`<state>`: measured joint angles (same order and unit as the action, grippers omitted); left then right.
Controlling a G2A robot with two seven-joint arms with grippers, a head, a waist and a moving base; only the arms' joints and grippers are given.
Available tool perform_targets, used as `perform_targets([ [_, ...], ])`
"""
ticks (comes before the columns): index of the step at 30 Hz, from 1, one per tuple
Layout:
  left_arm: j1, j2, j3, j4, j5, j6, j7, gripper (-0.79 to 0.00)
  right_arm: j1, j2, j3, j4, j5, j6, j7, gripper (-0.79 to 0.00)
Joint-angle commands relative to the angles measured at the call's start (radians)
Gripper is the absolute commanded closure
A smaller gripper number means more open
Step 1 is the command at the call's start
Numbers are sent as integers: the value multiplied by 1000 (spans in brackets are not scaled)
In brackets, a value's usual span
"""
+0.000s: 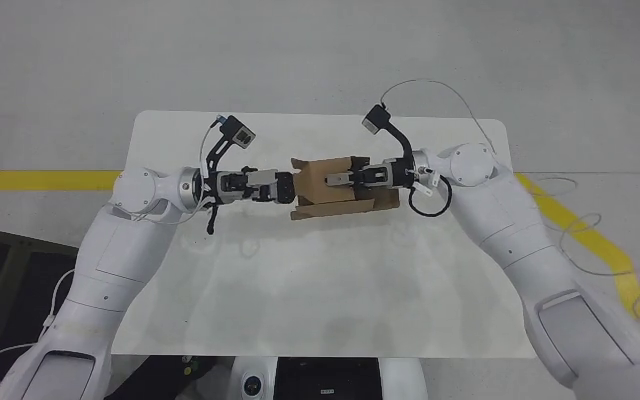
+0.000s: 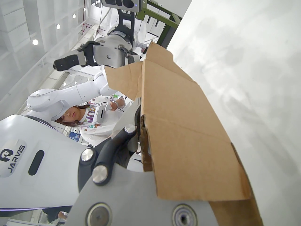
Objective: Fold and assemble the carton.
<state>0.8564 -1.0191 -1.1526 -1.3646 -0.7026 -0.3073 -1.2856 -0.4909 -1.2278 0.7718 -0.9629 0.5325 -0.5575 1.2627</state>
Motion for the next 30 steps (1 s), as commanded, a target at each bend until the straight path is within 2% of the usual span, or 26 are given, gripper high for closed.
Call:
perform_targets([
  [1, 0, 0, 0, 6, 15, 0, 5, -785, -10, 5, 7, -25, -7, 15, 15, 0],
  [13, -21, -10, 19, 29, 59, 1, 35, -785, -36, -2, -27, -128, 0, 82, 82, 0],
  [30, -26, -16, 21, 11, 68, 10, 23, -785, 2, -29, -87, -102, 28, 95, 95, 0],
])
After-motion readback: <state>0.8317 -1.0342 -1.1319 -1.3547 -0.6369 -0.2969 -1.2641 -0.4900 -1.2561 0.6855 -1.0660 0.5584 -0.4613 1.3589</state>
